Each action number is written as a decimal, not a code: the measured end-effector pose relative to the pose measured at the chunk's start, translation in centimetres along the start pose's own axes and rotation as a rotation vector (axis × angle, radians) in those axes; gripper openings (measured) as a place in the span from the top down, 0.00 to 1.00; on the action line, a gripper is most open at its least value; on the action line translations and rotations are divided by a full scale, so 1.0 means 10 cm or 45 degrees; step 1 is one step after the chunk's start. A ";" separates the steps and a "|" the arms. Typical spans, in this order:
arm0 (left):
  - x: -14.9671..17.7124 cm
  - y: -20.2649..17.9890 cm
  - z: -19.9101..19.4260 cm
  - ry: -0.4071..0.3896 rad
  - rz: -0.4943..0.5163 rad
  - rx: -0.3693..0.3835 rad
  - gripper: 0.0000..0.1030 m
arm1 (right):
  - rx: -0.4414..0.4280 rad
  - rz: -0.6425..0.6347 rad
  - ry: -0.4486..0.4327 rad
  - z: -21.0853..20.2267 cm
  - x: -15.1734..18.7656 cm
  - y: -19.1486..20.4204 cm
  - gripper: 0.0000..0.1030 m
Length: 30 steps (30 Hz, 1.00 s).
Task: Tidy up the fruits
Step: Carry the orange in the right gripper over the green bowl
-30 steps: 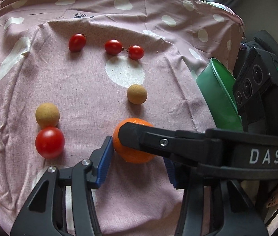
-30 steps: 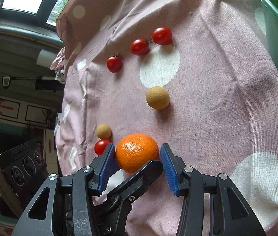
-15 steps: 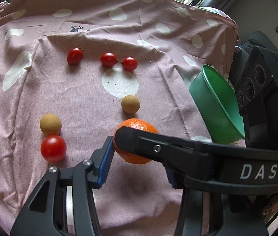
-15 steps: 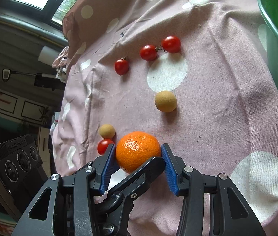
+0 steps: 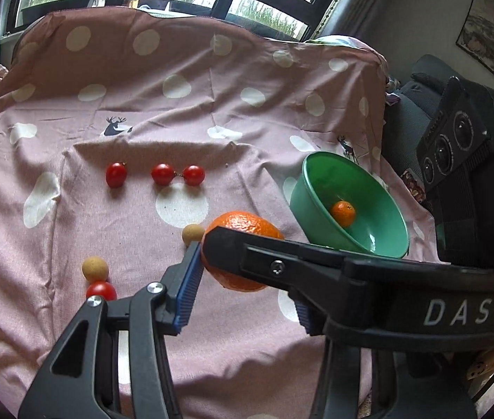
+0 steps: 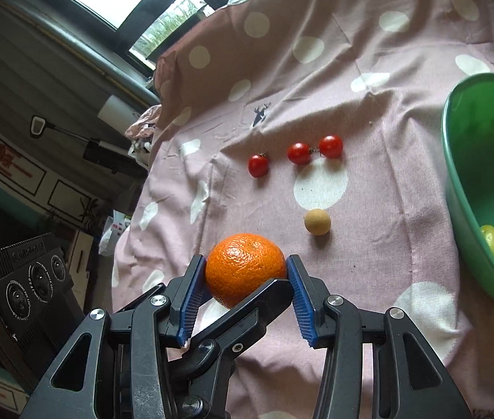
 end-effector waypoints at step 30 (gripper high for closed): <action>-0.33 -1.20 0.44 -0.026 0.244 0.101 0.56 | 0.025 0.086 -0.279 -1.04 -0.25 -0.73 0.52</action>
Point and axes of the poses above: each gripper's, at about its wrist camera, not at the fingertips, and z roughly the way its jaws point, y to its left, x to its underside, the point moved 4 cm from there along z, roughly the way its jaws point, and after that the axes turned 7 degrees about x, right-handed, at the moved point
